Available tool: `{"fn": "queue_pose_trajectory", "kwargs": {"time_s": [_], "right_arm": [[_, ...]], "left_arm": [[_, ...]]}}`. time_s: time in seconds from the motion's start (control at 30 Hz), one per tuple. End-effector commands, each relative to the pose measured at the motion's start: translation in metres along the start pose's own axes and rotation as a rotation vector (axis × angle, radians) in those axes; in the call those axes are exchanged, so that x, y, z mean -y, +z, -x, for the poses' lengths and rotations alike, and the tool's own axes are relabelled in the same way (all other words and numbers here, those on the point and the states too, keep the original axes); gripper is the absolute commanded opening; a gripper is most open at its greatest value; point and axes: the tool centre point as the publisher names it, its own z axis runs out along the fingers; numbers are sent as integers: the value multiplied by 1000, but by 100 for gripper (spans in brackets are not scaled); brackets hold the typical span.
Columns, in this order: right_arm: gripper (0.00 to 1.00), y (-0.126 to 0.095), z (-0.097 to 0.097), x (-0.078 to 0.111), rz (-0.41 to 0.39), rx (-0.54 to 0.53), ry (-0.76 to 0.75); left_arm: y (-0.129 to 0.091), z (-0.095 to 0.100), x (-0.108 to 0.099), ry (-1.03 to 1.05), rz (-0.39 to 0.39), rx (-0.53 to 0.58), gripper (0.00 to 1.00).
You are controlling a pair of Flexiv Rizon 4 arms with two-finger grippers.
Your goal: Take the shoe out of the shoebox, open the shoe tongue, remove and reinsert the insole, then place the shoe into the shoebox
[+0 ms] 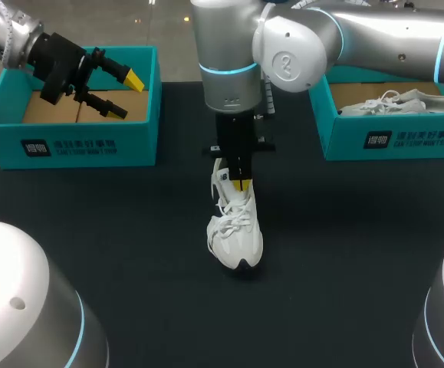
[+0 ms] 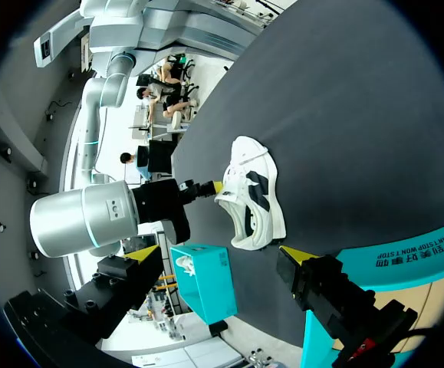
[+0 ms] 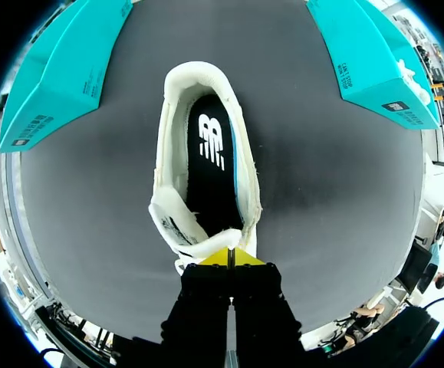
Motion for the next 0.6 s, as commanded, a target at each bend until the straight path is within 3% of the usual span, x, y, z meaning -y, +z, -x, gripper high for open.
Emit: {"fn": "queue_pose_trajectory", "kwargs": {"time_s": [0.03,0.2,0.43,0.6], "right_arm": [[0,11,-3,-12,-11,14,7],[0,14,-1,-18,-3,25,22],[0,-14,-2,-5,47,7,17],[0,-18,-12,-3,59,-19,-14]], "left_arm": [[-1,0,0,0,-1,-3,100],[-1,0,0,0,-1,-3,100],[-1,0,0,0,-1,-3,100],[-1,0,0,0,-1,-3,100]]}}
